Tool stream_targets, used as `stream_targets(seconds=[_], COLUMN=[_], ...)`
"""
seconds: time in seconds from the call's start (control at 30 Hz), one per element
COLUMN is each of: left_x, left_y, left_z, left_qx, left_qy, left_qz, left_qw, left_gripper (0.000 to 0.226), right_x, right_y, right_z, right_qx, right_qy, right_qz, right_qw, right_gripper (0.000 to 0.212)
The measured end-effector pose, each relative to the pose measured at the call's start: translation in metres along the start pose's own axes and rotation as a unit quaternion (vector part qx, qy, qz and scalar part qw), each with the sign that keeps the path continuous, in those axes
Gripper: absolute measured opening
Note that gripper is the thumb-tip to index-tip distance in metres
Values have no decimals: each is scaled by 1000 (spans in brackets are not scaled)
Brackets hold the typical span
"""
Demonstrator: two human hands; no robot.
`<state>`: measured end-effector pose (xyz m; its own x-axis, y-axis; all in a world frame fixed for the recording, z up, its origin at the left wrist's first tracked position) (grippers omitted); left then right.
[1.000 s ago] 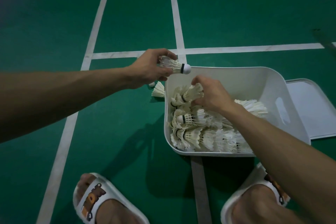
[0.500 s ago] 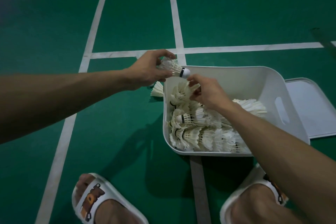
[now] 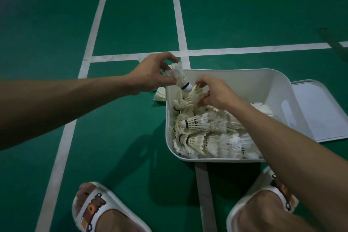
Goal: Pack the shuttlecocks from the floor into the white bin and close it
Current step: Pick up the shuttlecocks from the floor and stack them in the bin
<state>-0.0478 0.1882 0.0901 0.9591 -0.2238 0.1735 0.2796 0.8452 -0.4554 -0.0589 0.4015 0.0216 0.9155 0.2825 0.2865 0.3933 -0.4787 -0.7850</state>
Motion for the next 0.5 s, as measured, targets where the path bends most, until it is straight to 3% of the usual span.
stream_targets(seconds=[0.13,0.3,0.37,0.5], left_x=[-7,-15,-15,-17], left_y=[8,31,41,53], left_z=[14,23,25,28], left_qx=[-103,-208,-227,-208], left_qy=[72,130,158,185], left_qz=[-39,-116,-135,-131], left_qw=[991,962,951,951], left_gripper=[47,46,45,50], right_x=[10,25,29,30], right_y=[-21,-48,-53,-55], right_z=[4,-4,-9,-6], right_qx=[13,-144,-174,-132], right_qy=[-3,-43,-74,-85], right_qz=[-14,0,-9,-10], right_qw=[1000,989,982,987], right_gripper=[86,87,86,86])
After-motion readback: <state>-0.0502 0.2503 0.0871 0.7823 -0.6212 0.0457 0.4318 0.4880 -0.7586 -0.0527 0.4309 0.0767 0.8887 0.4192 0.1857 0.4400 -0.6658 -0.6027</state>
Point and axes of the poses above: each hand's wrist, its own x-axis away from the middle knuckle, its own y-axis out of the palm, z = x × y, the point moved 1 cm from there along -x, towards the middle knuckle, and after that the axes turned 9 degrees about x, right-handed, at the moved point
